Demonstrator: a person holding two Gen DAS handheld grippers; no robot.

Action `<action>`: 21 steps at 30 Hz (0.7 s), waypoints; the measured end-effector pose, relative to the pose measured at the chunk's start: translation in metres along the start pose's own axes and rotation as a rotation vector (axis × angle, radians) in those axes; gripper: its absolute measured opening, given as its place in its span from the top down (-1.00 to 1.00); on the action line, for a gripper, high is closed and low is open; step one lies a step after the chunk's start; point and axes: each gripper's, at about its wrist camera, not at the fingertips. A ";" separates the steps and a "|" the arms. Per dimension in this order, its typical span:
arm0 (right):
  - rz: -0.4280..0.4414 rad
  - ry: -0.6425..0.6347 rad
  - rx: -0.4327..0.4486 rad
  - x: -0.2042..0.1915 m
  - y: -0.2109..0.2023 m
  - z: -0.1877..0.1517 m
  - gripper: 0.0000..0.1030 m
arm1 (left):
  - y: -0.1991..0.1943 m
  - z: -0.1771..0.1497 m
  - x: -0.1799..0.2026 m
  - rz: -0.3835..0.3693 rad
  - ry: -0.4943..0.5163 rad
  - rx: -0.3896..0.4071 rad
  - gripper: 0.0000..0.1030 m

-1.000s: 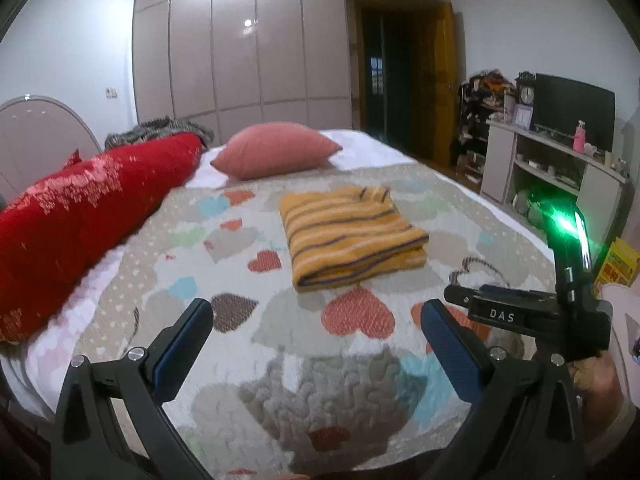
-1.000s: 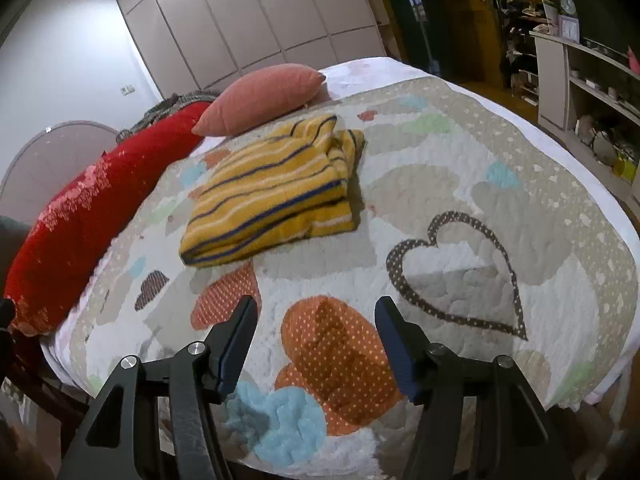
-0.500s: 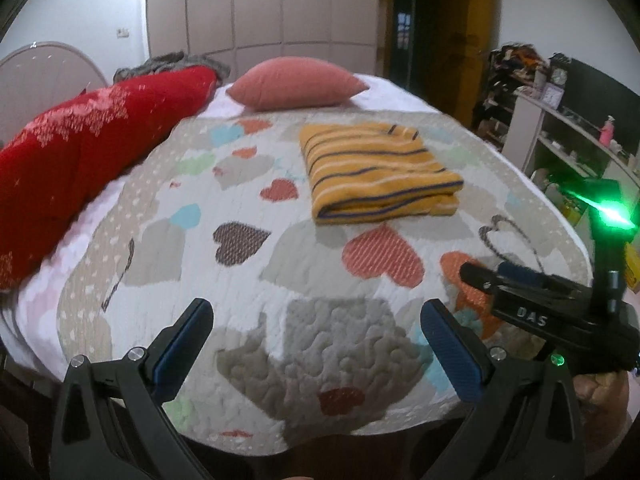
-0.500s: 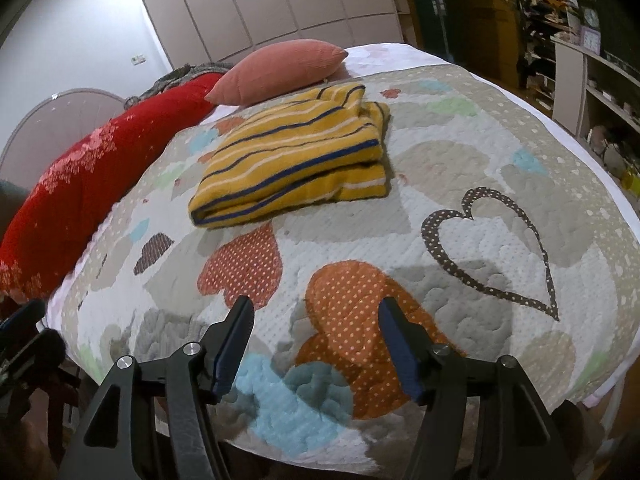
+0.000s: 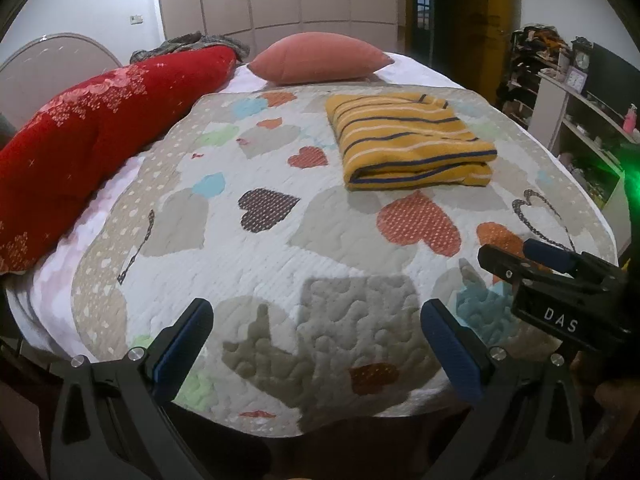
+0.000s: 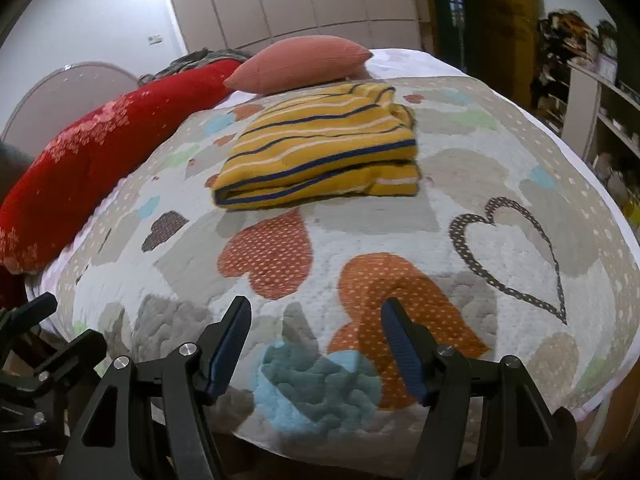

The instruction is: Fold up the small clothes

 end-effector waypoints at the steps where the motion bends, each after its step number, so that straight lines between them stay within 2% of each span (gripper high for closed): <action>1: 0.000 -0.010 -0.001 -0.003 0.000 -0.001 -0.42 | 0.000 -0.001 0.000 0.000 -0.002 -0.001 -1.00; 21: 0.002 -0.042 -0.022 -0.015 0.006 -0.007 -0.45 | 0.003 -0.009 -0.003 -0.029 -0.018 -0.022 -1.00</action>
Point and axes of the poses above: each gripper's, at about its wrist camera, not at the fingertips, and y roughly the way its jaws point, x to its right, z to its top, and after that the axes turned 1 degree about z, right-handed
